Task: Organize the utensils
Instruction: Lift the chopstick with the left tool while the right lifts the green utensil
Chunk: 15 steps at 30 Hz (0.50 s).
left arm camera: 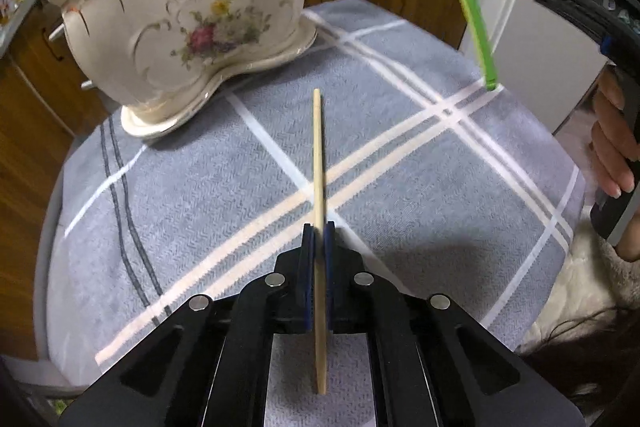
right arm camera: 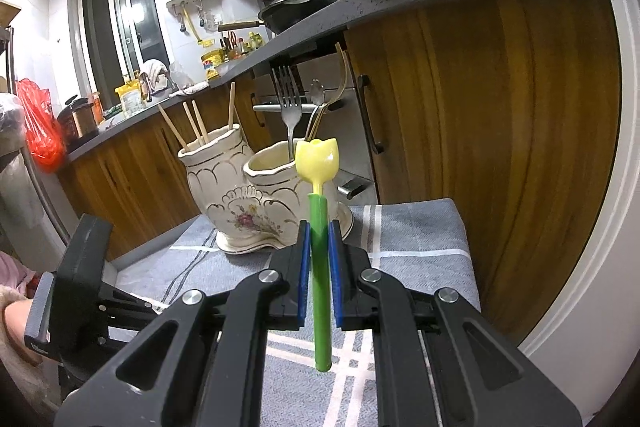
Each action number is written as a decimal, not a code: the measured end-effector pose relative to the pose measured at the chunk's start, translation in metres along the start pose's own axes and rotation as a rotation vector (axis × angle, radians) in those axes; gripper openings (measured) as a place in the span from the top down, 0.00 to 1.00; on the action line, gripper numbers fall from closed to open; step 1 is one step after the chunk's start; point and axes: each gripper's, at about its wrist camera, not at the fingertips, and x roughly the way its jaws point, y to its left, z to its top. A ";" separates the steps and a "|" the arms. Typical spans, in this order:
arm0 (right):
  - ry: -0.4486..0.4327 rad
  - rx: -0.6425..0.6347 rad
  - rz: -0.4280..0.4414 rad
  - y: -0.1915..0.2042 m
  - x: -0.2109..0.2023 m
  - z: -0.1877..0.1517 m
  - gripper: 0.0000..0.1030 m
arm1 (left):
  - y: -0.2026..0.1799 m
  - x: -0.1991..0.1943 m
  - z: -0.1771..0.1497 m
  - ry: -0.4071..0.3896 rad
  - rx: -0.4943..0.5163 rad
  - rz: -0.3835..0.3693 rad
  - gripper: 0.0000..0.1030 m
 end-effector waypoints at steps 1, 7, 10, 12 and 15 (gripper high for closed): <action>-0.005 0.000 -0.002 0.001 -0.001 0.001 0.91 | 0.000 -0.006 0.000 -0.036 -0.004 -0.010 0.95; -0.078 -0.021 -0.002 0.010 -0.007 0.022 0.91 | 0.009 -0.054 -0.002 -0.278 -0.033 -0.061 0.95; -0.104 -0.021 0.024 0.016 -0.002 0.036 0.91 | 0.015 -0.081 0.001 -0.433 -0.044 -0.058 0.95; -0.130 -0.026 0.041 0.022 0.003 0.046 0.91 | 0.021 -0.094 0.005 -0.513 -0.060 -0.051 0.95; -0.156 -0.034 0.058 0.029 0.014 0.057 0.91 | 0.036 -0.109 0.012 -0.630 -0.099 -0.025 0.95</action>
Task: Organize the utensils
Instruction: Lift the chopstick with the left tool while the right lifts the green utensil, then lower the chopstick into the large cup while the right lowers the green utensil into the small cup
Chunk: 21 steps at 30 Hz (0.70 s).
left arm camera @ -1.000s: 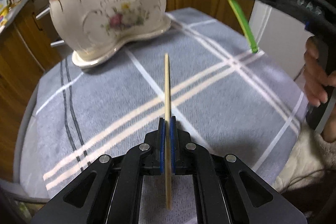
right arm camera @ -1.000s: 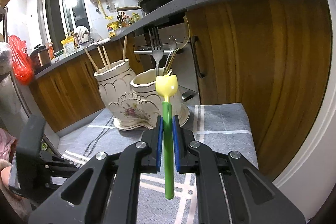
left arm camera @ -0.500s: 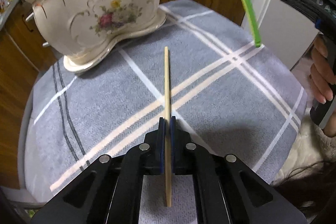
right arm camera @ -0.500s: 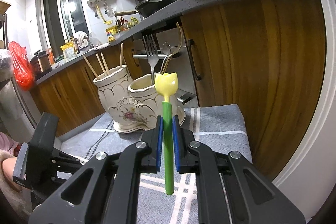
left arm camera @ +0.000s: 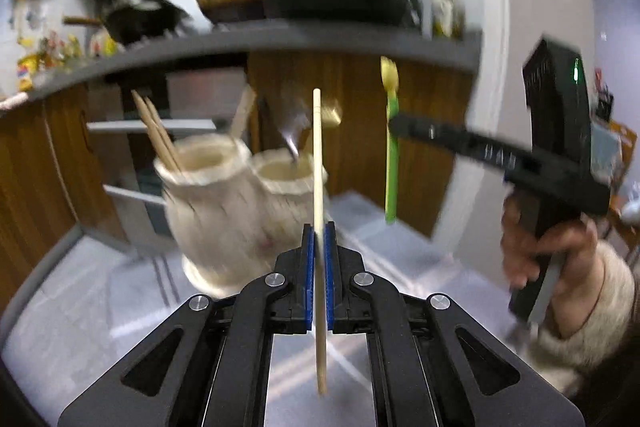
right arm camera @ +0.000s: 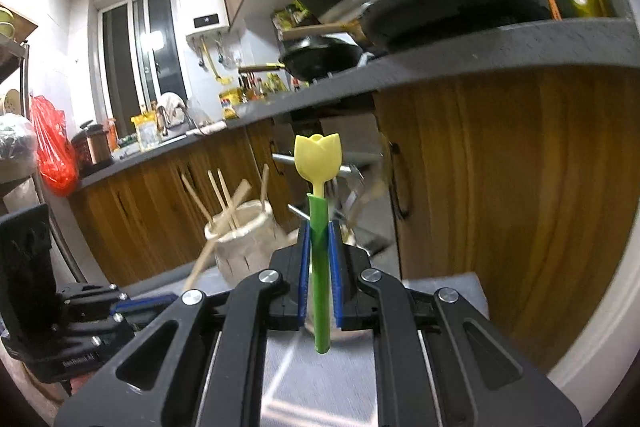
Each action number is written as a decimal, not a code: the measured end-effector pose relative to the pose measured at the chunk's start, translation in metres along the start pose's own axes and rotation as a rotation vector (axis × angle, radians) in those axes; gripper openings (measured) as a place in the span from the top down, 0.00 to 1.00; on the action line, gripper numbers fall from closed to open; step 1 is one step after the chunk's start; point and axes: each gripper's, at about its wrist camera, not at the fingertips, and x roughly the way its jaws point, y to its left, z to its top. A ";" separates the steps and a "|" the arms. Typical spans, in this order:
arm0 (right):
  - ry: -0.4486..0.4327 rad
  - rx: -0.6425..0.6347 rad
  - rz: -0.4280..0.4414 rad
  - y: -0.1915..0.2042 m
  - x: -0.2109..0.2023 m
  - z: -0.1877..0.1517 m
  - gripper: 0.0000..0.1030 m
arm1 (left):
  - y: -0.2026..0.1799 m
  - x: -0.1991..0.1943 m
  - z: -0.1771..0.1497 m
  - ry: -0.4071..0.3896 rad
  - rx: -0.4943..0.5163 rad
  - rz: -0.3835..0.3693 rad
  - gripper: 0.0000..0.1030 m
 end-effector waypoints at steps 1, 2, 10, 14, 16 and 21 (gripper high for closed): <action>-0.008 0.001 0.011 0.002 0.007 0.004 0.91 | 0.006 -0.001 0.006 -0.034 -0.012 0.014 0.95; -0.017 0.004 0.021 0.003 0.012 0.008 0.91 | 0.009 -0.001 0.011 -0.057 -0.021 0.024 0.95; -0.073 0.003 0.026 0.007 0.062 0.030 0.91 | 0.061 0.025 0.047 -0.277 -0.165 0.080 0.95; -0.099 -0.026 0.007 0.009 0.074 0.031 0.91 | 0.068 0.034 0.060 -0.358 -0.189 0.084 0.95; -0.108 -0.053 -0.001 0.010 0.079 0.028 0.91 | 0.066 0.039 0.063 -0.404 -0.171 0.105 0.95; -0.081 -0.069 -0.007 0.008 0.088 0.016 0.91 | 0.060 0.055 0.064 -0.439 -0.112 0.191 0.95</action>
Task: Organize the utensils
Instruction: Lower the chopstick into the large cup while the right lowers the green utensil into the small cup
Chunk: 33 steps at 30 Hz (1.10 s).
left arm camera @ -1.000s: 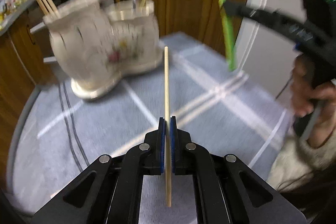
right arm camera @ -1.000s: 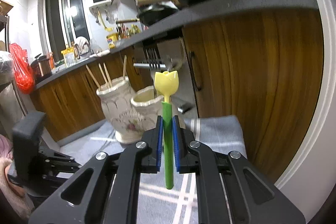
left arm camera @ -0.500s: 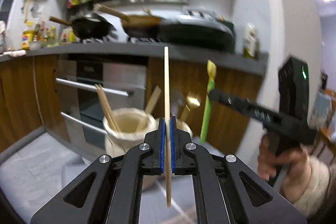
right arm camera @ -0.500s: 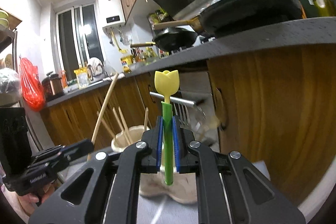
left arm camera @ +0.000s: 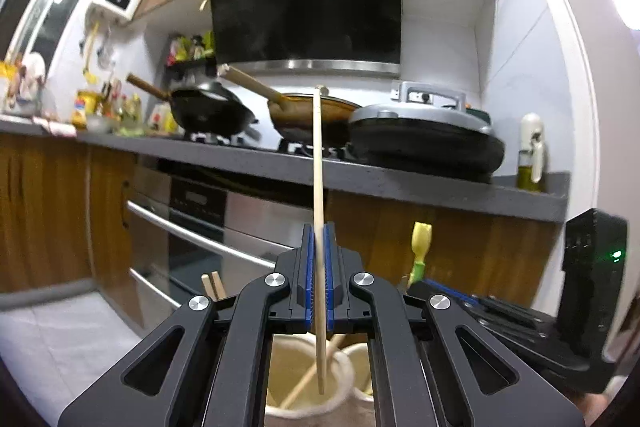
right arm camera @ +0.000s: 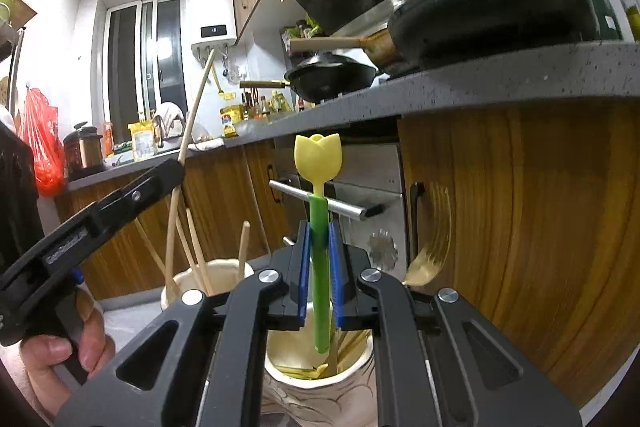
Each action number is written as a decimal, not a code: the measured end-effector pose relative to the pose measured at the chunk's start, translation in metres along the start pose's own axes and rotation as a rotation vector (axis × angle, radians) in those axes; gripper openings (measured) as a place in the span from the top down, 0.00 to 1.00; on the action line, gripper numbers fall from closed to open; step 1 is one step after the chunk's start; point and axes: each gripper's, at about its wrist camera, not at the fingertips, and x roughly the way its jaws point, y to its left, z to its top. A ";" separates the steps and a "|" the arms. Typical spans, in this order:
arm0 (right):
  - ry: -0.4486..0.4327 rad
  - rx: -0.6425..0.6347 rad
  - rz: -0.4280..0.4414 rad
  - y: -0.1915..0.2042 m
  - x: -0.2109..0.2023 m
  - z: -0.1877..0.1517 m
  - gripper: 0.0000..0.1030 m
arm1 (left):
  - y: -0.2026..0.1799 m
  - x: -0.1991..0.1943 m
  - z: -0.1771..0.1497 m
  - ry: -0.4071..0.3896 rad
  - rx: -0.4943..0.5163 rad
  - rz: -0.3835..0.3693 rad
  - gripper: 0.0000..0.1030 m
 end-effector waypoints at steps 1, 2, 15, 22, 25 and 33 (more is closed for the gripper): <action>0.005 -0.002 0.000 0.000 0.002 -0.001 0.91 | -0.002 0.001 -0.003 -0.008 0.024 0.012 0.95; 0.014 -0.004 0.002 -0.001 0.003 -0.004 0.91 | -0.004 0.002 -0.005 -0.007 0.041 0.011 0.95; 0.108 0.000 0.047 0.000 0.007 -0.020 0.91 | -0.001 -0.016 -0.028 0.062 0.082 -0.009 0.95; 0.110 -0.003 0.047 -0.002 -0.002 -0.028 0.91 | 0.014 -0.026 -0.041 0.122 0.001 -0.006 0.95; 0.113 -0.011 0.046 -0.001 -0.003 -0.030 0.91 | 0.016 -0.033 -0.044 0.142 -0.003 -0.002 0.95; 0.133 -0.043 0.021 0.005 0.001 -0.033 0.91 | 0.019 -0.032 -0.050 0.194 -0.009 -0.003 0.95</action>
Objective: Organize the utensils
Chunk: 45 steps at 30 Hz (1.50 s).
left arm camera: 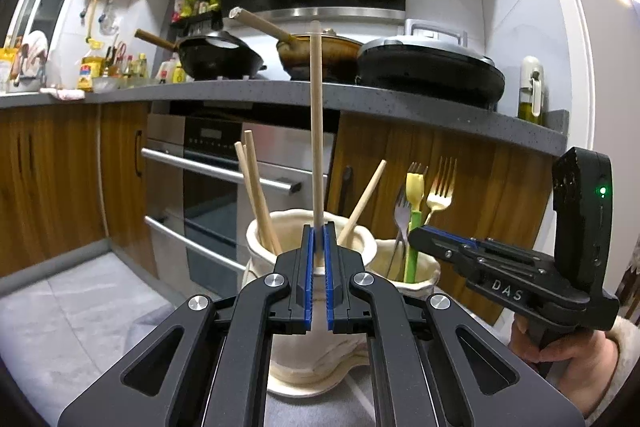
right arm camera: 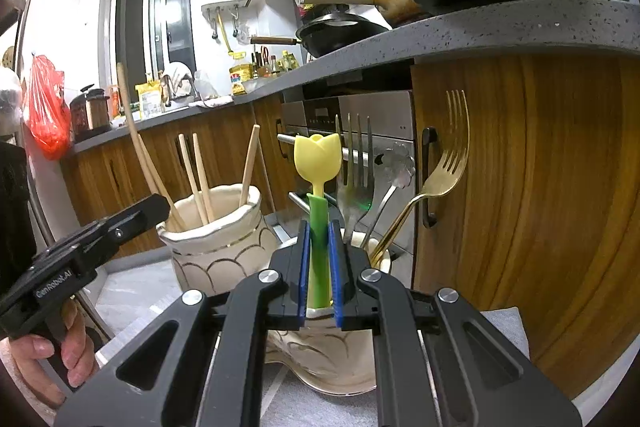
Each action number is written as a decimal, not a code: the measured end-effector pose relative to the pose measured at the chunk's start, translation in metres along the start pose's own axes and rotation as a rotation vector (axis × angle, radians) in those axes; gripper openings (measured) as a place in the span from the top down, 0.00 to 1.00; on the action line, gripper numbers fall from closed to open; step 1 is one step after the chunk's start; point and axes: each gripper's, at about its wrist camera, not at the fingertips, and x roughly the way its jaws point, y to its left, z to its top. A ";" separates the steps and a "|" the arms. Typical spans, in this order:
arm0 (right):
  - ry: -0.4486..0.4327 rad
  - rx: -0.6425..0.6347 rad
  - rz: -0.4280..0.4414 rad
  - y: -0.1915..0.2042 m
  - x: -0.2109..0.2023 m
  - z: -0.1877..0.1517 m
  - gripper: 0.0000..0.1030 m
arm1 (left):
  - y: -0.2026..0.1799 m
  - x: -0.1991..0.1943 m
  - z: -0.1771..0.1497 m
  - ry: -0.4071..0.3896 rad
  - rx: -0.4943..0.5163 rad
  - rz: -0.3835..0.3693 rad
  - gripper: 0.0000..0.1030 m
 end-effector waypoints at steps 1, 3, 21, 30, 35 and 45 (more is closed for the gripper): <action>0.004 -0.001 -0.005 0.000 0.001 0.000 0.91 | 0.000 0.000 0.000 -0.001 0.001 0.001 0.95; 0.006 0.005 -0.006 -0.001 0.001 0.000 0.91 | 0.000 0.000 -0.001 -0.004 0.002 0.001 0.91; 0.012 0.010 -0.048 0.003 -0.025 -0.002 0.89 | -0.007 -0.016 -0.003 -0.017 0.016 0.021 0.87; 0.045 0.013 -0.097 0.001 -0.054 -0.024 0.51 | -0.007 -0.039 -0.022 0.062 0.016 0.099 0.44; 0.047 0.001 -0.150 -0.002 -0.064 -0.035 0.32 | -0.004 -0.057 -0.032 0.066 0.016 0.146 0.28; -0.011 -0.087 -0.196 0.011 -0.072 -0.050 0.12 | -0.004 -0.068 -0.047 0.071 0.038 0.202 0.09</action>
